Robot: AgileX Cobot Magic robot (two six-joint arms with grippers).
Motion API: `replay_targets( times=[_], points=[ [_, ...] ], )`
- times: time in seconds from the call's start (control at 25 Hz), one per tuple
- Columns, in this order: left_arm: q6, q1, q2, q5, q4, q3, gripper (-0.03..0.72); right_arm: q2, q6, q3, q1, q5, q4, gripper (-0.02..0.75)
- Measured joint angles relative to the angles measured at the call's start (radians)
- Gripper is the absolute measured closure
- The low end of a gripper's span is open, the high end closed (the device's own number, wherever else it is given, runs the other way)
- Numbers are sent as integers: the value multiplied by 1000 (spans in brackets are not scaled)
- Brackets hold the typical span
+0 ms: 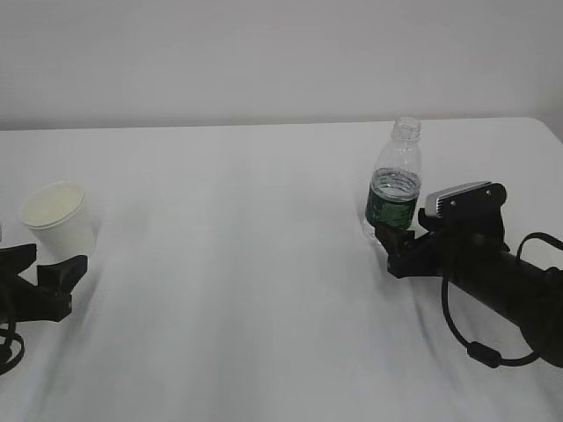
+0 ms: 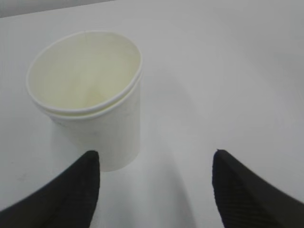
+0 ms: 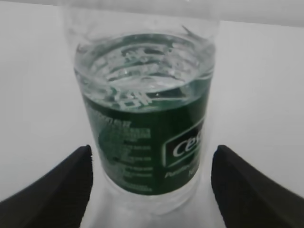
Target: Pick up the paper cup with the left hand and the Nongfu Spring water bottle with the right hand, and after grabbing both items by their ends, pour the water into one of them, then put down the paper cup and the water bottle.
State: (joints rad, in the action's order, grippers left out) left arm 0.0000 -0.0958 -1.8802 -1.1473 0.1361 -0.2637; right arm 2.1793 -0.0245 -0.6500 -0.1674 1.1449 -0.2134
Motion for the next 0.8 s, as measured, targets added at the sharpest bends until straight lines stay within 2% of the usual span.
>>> replay_targets(
  times=[0.8],
  points=[
    [0,0,0,0,0,0,152,35,-4,-111,0,0,-8,147]
  ],
)
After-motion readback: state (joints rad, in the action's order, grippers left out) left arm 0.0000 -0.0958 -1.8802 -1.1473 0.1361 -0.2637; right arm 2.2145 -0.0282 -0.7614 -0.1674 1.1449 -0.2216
